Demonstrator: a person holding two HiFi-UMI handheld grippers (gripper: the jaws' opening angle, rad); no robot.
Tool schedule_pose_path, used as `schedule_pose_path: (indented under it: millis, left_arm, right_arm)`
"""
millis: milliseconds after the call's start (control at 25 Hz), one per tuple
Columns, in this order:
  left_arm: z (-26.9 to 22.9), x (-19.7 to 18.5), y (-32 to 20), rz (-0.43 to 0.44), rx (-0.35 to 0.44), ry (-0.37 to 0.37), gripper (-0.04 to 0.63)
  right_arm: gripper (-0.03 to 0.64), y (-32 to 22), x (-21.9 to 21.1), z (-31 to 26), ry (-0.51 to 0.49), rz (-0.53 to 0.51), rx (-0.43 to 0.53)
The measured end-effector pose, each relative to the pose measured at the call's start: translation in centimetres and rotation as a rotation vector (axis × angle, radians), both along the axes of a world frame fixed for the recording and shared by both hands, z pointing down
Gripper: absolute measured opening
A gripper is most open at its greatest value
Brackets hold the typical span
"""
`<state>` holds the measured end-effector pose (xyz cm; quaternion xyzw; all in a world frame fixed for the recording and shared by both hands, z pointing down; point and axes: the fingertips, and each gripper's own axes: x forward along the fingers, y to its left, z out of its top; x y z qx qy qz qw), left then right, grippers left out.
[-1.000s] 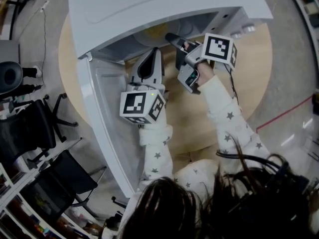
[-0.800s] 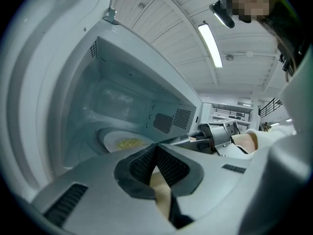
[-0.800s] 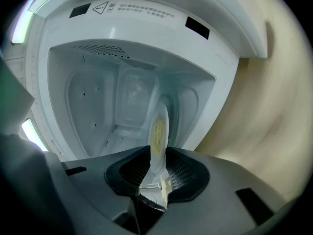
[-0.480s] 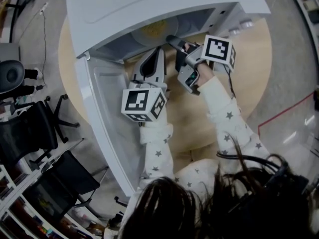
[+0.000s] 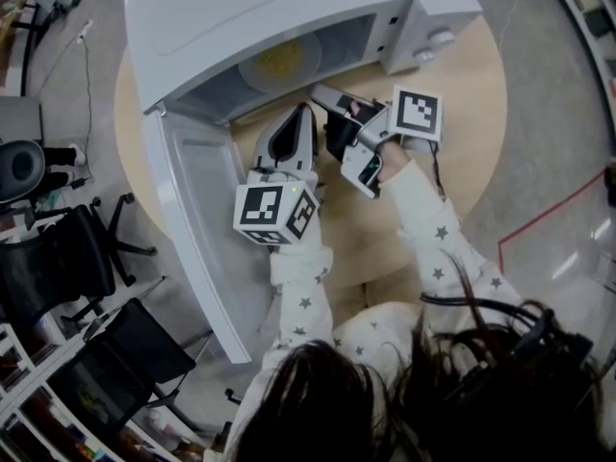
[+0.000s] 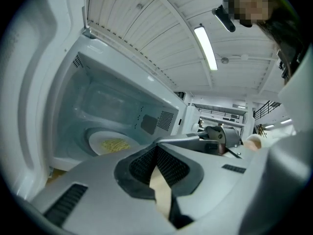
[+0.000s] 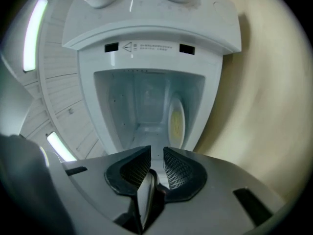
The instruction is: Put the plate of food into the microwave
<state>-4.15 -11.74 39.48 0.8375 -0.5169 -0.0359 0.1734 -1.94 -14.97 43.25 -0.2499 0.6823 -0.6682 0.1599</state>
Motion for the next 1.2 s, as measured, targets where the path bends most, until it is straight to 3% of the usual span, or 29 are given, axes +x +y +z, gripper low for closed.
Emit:
schedule_pose_path:
  millis: [80, 120, 200, 600, 1200]
  left_arm:
    - [-1.0, 0.1, -0.1, 0.006, 0.013, 0.003, 0.002]
    - [-1.3, 0.1, -0.2, 0.011, 0.016, 0.001, 0.002]
    - [-1.7, 0.0, -0.4, 0.022, 0.024, 0.002, 0.002]
    - [-4.5, -0.8, 0.0, 0.109, 0.076, 0.027, 0.002]
    - [-6.6, -1.6, 1.0, 0.178, 0.11, 0.005, 0.002]
  right_arm:
    - [0.077, 0.2, -0.4, -1.4, -0.027, -0.028, 0.039]
    - [0.015, 0.3, -0.5, -1.8, -0.021, -0.039, 0.057]
    - [0.006, 0.3, -0.6, -2.1, -0.012, -0.055, 0.084]
    - [0.006, 0.6, -1.0, -4.3, -0.141, -0.076, 0.114]
    - [0.006, 0.9, -1.5, -4.9, -0.214, -0.107, 0.111]
